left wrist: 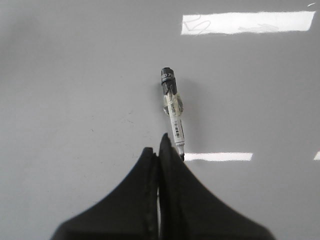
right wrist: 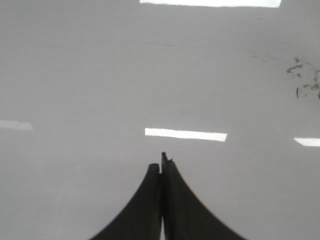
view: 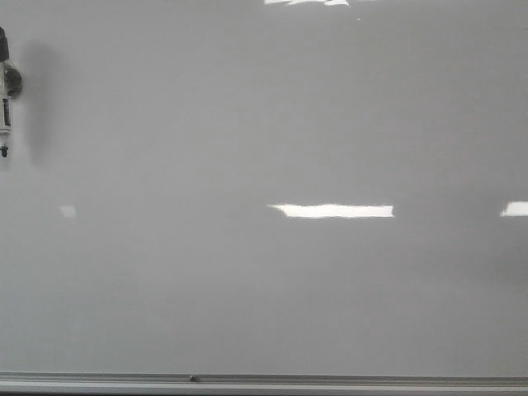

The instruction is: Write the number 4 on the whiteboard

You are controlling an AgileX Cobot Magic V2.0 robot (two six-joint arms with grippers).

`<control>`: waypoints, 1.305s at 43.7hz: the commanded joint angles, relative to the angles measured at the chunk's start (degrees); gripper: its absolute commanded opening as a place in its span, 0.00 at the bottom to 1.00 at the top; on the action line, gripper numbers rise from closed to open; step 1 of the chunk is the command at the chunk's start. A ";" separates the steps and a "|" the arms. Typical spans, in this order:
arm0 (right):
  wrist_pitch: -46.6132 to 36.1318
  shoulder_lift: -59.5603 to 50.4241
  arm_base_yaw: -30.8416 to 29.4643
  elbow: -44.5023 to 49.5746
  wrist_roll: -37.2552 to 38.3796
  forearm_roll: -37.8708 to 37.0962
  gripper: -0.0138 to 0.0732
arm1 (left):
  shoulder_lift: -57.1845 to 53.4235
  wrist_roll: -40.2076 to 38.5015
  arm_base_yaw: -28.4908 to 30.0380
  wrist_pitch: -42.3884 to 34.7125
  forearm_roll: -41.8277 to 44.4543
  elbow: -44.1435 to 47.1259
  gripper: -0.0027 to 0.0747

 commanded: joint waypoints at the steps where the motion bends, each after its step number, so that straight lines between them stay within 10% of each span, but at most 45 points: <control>1: -4.39 -1.07 -0.49 -0.81 0.08 0.11 0.08 | -0.89 -0.04 0.02 -4.92 -0.51 0.31 0.01; 57: -1.19 -0.93 -0.38 -11.34 0.08 0.11 0.08 | -0.67 -0.04 0.02 -3.00 0.02 -9.40 0.01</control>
